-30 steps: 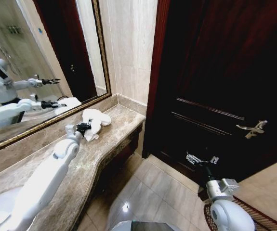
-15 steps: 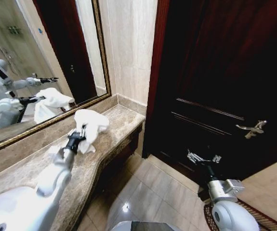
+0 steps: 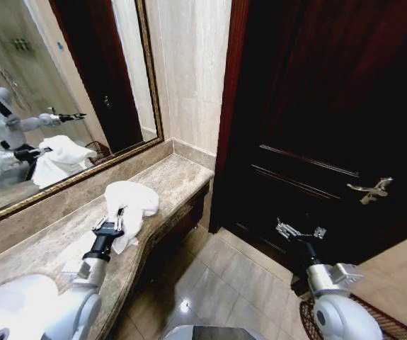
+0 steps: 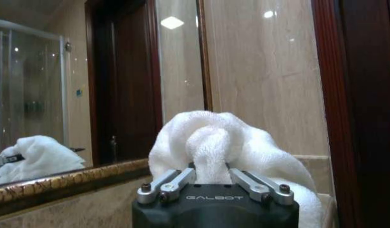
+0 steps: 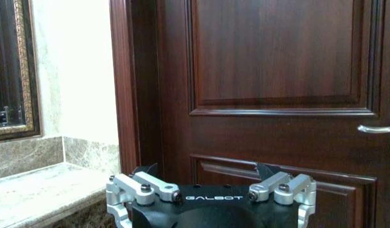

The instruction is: Discard the used towel into the hamper.

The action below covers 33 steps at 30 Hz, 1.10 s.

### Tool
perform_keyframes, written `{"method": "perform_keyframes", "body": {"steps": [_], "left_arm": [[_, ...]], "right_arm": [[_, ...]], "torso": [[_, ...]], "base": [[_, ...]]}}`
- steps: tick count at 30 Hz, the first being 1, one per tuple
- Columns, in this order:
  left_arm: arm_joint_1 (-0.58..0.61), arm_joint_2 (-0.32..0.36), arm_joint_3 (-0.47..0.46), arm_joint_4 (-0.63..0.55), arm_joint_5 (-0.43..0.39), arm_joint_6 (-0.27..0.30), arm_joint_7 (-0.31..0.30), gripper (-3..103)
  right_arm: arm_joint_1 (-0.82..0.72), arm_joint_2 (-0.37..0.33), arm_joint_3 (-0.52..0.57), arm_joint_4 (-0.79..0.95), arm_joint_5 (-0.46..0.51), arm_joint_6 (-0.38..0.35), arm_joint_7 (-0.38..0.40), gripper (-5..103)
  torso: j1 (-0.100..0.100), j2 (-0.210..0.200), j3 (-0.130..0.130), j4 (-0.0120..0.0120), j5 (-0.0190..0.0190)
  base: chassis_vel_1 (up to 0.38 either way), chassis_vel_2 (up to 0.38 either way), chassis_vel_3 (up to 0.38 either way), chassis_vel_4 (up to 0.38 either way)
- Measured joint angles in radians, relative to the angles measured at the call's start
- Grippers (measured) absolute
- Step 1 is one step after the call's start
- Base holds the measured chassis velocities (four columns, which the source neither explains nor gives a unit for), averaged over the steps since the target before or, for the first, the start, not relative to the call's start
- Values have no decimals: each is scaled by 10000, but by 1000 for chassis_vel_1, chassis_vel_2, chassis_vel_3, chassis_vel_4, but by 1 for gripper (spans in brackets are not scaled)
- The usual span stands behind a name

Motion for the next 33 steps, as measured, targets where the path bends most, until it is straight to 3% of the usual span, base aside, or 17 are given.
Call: {"method": "perform_keyframes", "body": {"steps": [9,33], "left_arm": [[-194,-2,164,-139,188,254,-33,10],[-159,-109,655,-242,577,104,-128,10]], "right_arm": [[-104,45,58,158,11,-37,-11,100],[-440,126,144,295,-24,82,-4,100]], "torso": [[2,0,0,-1,0],[2,0,0,0,1]], "base": [[0,0,0,0],[37,-36,-31,35]]}}
